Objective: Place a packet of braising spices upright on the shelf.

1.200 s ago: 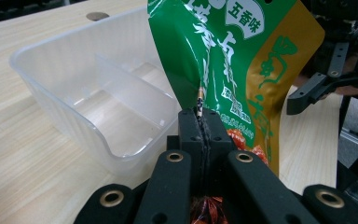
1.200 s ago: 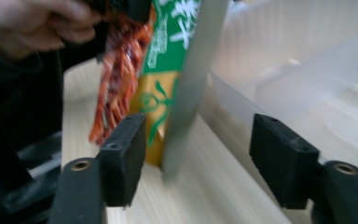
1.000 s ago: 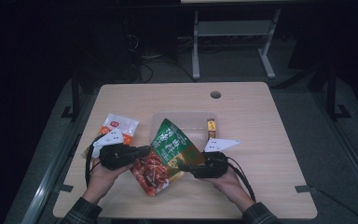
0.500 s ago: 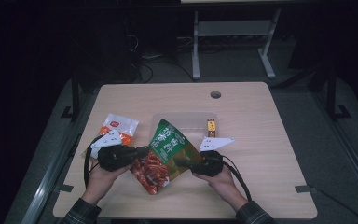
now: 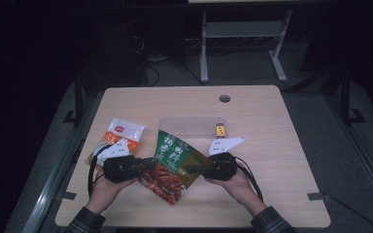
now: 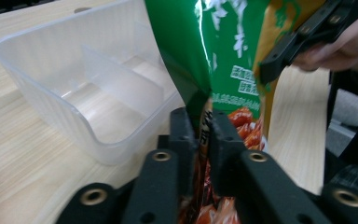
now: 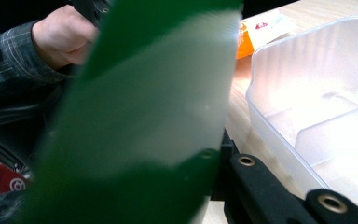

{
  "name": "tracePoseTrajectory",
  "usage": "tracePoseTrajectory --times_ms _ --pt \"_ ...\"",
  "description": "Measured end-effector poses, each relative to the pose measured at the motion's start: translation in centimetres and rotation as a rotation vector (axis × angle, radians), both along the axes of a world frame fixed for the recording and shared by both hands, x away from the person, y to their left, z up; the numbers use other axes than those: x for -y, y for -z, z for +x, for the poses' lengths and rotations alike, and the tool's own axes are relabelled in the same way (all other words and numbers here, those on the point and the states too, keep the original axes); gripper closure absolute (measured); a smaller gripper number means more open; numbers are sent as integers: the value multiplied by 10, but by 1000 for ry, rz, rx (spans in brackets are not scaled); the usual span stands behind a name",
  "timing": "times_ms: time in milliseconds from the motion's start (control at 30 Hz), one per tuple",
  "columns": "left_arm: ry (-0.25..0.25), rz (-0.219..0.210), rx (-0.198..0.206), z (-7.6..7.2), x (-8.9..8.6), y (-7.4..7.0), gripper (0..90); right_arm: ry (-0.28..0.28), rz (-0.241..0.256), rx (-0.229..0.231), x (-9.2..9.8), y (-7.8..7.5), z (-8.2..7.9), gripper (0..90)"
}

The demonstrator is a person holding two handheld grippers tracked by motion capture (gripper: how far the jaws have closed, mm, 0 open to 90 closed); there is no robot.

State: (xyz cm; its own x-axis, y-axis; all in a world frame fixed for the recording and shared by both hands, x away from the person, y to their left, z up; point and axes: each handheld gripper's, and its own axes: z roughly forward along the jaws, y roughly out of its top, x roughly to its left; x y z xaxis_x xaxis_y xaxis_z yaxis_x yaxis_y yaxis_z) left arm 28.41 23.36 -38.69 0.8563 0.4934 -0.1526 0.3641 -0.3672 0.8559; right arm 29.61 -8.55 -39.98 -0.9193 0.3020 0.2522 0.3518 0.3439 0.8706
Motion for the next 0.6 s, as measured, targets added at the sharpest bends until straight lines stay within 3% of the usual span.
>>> tracePoseTrajectory --times_ms 100,167,333,600 --pt "-20 62 14 1 4 3 667 -12 -33 0 0 -4 0 895" --pt "-30 78 7 1 4 4 593 -20 -47 -9 -1 -6 0 896" --pt "-25 45 -1 0 -1 3 419 -34 -48 -13 0 -11 -1 895" --pt "8 106 7 -12 -5 13 310 -23 -42 -10 7 -22 1 896"
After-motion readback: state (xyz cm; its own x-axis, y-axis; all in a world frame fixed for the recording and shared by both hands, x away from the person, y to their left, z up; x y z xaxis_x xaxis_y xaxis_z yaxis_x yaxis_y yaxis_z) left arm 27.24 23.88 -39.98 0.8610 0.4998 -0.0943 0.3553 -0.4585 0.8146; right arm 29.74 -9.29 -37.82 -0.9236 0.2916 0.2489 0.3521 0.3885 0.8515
